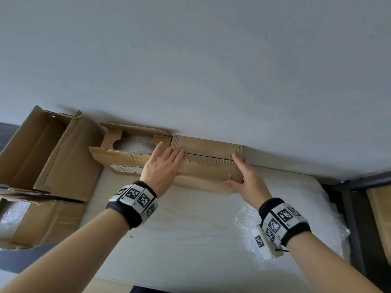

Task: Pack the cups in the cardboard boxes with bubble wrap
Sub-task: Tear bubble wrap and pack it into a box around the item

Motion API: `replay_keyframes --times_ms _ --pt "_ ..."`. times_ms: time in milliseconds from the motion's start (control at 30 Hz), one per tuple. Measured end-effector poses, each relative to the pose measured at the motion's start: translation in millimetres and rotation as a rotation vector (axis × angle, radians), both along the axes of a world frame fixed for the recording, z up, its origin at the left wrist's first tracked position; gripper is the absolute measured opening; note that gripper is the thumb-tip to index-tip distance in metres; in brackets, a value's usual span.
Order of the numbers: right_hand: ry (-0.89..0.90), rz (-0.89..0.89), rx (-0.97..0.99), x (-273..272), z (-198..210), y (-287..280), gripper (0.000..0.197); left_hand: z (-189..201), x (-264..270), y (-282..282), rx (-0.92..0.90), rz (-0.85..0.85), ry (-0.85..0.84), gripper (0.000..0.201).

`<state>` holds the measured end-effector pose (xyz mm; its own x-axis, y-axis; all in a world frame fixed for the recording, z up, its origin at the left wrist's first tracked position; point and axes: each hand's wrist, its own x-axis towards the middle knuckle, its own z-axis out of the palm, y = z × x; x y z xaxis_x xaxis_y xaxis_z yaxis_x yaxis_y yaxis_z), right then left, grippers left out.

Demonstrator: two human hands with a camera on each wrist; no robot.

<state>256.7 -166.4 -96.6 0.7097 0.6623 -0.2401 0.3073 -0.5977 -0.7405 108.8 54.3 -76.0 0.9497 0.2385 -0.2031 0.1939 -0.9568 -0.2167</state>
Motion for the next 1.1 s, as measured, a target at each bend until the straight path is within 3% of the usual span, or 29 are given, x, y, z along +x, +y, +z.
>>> replay_keyframes --times_ms 133,200,400,567,667,800,900,967,1033,1100 --pt "-0.443 0.276 -0.102 4.0 -1.3 -7.3 0.076 -7.0 -4.3 7.6 -0.052 -0.017 0.004 0.063" --pt "-0.531 0.390 -0.178 5.0 -1.1 -7.5 0.069 -10.9 -5.5 10.1 -0.076 -0.019 0.006 0.062" --pt "-0.584 0.462 -0.377 6.4 -0.4 -2.7 0.065 -25.2 -11.5 22.8 -0.366 -0.009 -0.012 0.066" --pt "-0.574 0.462 -0.499 3.0 6.9 1.9 0.065 -24.3 -10.4 22.7 -0.363 -0.012 0.000 0.060" --pt "-0.557 0.433 -0.567 -9.2 21.3 5.9 0.070 -4.4 -14.7 18.6 -0.326 -0.030 0.012 0.061" --pt "-0.510 0.306 -0.485 -41.5 48.8 23.6 0.073 40.4 -58.4 27.9 -0.452 -0.030 -0.240 0.069" --pt "-0.502 0.235 -0.123 -78.3 74.9 56.9 0.058 76.2 -124.1 64.5 -0.554 0.194 -0.499 0.060" --pt "-0.443 0.221 0.151 -104.3 91.0 91.3 0.044 94.5 -173.3 105.7 -0.503 0.435 -0.583 0.053" --pt "-0.304 0.268 0.257 -129.9 101.9 131.1 0.034 106.2 -211.7 151.7 -0.418 0.669 -0.530 0.050" --pt "-0.097 0.327 0.219 -156.3 109.3 178.2 0.027 110.3 -234.4 192.5 -0.362 0.822 -0.384 0.053"
